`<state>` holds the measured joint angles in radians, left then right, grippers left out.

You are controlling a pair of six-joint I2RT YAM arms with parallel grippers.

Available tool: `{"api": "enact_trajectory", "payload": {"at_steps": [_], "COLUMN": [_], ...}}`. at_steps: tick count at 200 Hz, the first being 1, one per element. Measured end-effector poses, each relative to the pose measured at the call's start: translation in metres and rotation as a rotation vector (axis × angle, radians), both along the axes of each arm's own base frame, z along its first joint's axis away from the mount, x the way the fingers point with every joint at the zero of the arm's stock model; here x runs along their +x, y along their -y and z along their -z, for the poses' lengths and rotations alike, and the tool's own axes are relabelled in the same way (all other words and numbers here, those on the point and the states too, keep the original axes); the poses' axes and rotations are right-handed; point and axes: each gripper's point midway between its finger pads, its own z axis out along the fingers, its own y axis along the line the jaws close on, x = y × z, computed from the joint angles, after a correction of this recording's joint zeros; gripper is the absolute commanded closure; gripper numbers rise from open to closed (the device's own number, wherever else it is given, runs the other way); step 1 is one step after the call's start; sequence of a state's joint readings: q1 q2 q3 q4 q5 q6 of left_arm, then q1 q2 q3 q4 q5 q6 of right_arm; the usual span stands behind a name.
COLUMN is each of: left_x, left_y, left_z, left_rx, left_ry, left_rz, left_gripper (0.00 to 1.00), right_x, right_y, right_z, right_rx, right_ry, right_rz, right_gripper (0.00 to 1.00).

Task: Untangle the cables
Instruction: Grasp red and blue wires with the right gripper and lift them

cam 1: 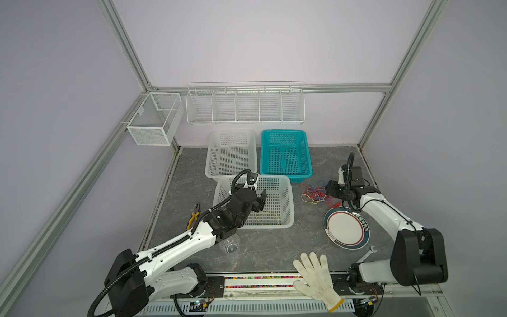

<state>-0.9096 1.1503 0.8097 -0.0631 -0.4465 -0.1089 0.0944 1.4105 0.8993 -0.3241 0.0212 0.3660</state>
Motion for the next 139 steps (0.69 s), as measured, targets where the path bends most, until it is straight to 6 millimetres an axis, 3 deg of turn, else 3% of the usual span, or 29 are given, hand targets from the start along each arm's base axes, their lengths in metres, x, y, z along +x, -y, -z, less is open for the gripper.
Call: {"api": "enact_trajectory", "payload": {"at_steps": [36,59,104,125,139], "left_x": [-0.002,0.0,0.003,0.003,0.004], "left_y": [0.026,0.045,0.075,0.083,0.088], "left_z": [-0.008,-0.007,-0.002,0.001,0.002], "left_rx": [-0.052,-0.07,-0.085,-0.088,-0.09], "left_ry": [0.004,-0.013,-0.043,-0.051,-0.055], "left_rz": [0.106,0.166,0.248,0.271,0.282], "left_gripper": [0.2,0.21,0.21,0.21,0.21], "right_x": [-0.012,-0.012,-0.007,-0.005,-0.005], "right_y": [0.001,0.0,-0.003,-0.003,-0.003], "right_z": [0.035,0.047,0.057,0.054,0.054], "right_rx": [-0.009,-0.008,-0.002,-0.002,-0.003], "right_ry": [-0.095,-0.122,-0.131,-0.12,-0.12], "right_rz": [-0.002,-0.004,-0.015,-0.02,-0.022], "right_gripper": [0.4,0.44,0.86,0.94,0.94]}}
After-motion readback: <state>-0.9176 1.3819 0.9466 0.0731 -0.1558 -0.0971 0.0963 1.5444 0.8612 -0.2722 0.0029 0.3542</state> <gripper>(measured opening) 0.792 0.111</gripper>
